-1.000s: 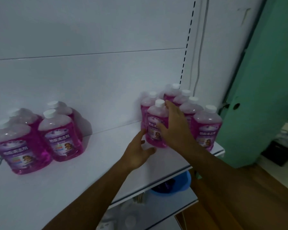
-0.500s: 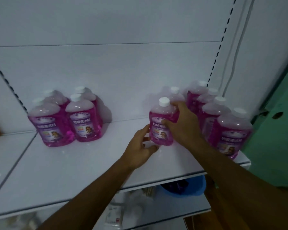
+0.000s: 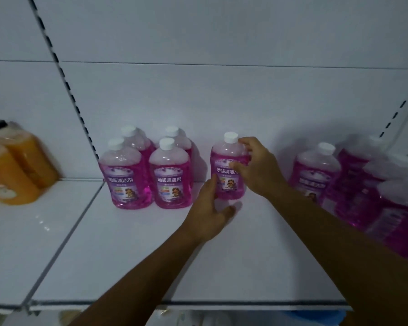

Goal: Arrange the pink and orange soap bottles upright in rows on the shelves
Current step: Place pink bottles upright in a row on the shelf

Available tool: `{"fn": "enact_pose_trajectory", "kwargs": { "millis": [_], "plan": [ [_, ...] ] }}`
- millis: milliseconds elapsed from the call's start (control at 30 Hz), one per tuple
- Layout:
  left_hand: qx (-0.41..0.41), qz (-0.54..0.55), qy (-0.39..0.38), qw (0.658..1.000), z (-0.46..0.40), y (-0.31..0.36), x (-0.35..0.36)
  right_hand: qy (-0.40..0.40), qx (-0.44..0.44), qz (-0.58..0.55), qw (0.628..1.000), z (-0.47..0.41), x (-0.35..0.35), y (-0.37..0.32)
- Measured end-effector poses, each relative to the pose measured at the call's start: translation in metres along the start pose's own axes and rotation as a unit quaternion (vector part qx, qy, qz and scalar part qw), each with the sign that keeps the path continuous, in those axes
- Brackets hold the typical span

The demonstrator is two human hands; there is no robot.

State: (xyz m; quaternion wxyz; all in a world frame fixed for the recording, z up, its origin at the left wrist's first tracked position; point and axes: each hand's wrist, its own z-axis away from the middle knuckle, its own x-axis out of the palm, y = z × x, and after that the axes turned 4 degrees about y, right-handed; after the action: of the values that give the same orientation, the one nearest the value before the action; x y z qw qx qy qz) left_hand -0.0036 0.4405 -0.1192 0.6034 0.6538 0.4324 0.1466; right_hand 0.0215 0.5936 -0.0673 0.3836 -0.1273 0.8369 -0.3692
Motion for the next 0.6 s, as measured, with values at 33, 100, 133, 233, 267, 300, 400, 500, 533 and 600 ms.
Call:
{"fn": "enact_pose_trajectory", "kwargs": {
  "millis": [33,100,133,233,267,300,400,500,533,600],
  "plan": [
    [-0.002,-0.001,0.0,1.0,-0.004,-0.003,-0.002,-0.005,-0.004,-0.003,1.0,-0.006,0.004,-0.001],
    [-0.004,-0.009,0.0,1.0,-0.012,-0.009,-0.005,-0.015,-0.014,0.001,1.0,-0.016,0.01,-0.003],
    [-0.005,-0.019,0.002,1.0,-0.016,-0.012,-0.007,-0.019,-0.023,0.007,1.0,-0.02,0.013,-0.004],
    [-0.003,-0.043,0.016,0.999,-0.025,-0.017,-0.011,-0.016,-0.059,0.028,0.998,-0.026,0.022,-0.004],
    [-0.005,-0.048,0.022,0.999,-0.025,-0.017,-0.011,-0.012,-0.069,0.036,0.997,-0.027,0.025,-0.003],
    [-0.005,-0.054,0.028,0.998,-0.024,-0.017,-0.01,-0.007,-0.077,0.041,0.996,-0.027,0.027,-0.001],
    [-0.018,-0.073,0.043,0.996,-0.021,-0.018,-0.007,-0.004,-0.094,0.047,0.994,-0.028,0.031,0.002],
    [-0.036,-0.085,0.062,0.994,-0.02,-0.018,-0.009,-0.023,-0.087,0.058,0.994,-0.029,0.034,0.0],
    [-0.043,-0.087,0.066,0.993,-0.019,-0.016,-0.009,-0.03,-0.081,0.068,0.994,-0.029,0.035,-0.001],
    [-0.057,-0.086,0.072,0.992,-0.016,-0.014,-0.006,-0.043,-0.075,0.092,0.992,-0.027,0.032,-0.005]
  ]
}}
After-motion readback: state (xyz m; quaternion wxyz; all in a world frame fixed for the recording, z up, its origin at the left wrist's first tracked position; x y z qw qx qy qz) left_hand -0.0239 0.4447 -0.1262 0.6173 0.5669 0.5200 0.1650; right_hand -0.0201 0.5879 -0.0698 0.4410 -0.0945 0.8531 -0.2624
